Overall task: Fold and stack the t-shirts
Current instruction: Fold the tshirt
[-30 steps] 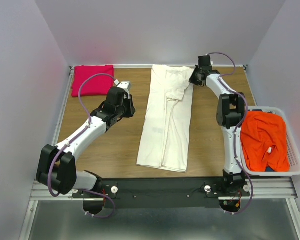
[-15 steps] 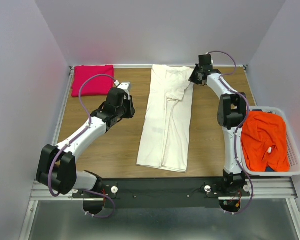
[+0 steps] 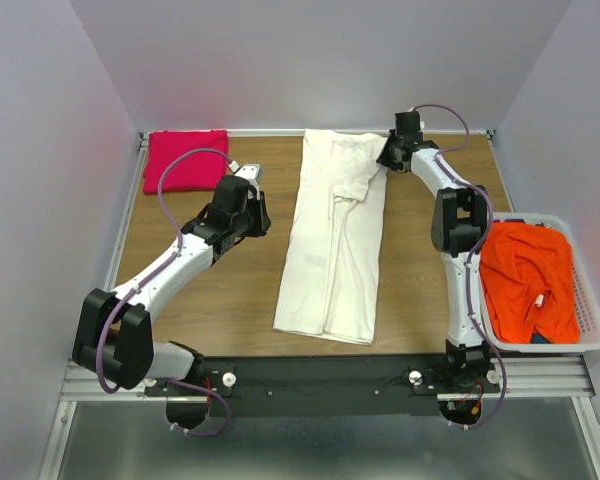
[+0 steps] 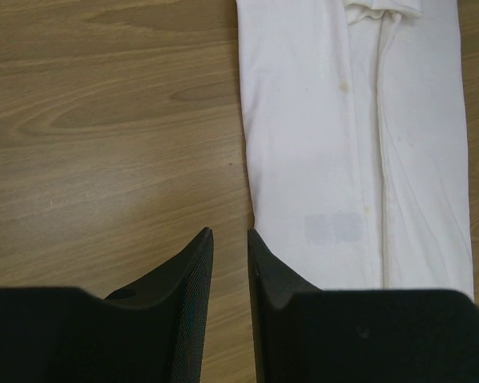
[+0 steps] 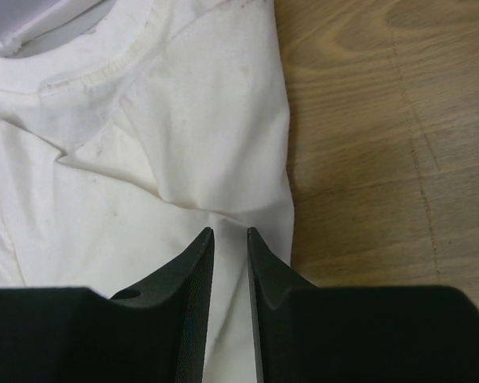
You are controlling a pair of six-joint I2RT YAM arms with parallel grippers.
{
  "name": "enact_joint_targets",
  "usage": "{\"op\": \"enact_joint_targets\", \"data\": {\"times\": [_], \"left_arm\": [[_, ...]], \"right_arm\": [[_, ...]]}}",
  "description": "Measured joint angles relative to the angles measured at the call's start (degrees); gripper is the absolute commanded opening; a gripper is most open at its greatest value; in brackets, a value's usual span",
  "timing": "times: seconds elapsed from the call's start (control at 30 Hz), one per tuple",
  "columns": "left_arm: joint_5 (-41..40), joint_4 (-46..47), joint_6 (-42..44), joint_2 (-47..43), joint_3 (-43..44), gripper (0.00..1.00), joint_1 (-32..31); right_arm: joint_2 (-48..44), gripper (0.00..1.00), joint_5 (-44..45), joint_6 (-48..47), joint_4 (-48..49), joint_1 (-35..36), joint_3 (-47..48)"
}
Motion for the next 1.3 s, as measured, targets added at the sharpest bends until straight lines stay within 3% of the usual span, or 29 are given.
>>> {"op": "enact_joint_targets", "data": {"times": [0.9, 1.3], "left_arm": [[0.1, 0.0, 0.0, 0.0, -0.3, 0.32, 0.0], [0.1, 0.0, 0.0, 0.3, -0.4, 0.32, 0.0]], "right_arm": [[1.5, 0.29, 1.6, -0.9, 0.0, 0.0, 0.5], [1.5, 0.08, 0.6, -0.9, 0.0, 0.0, 0.5]]}}
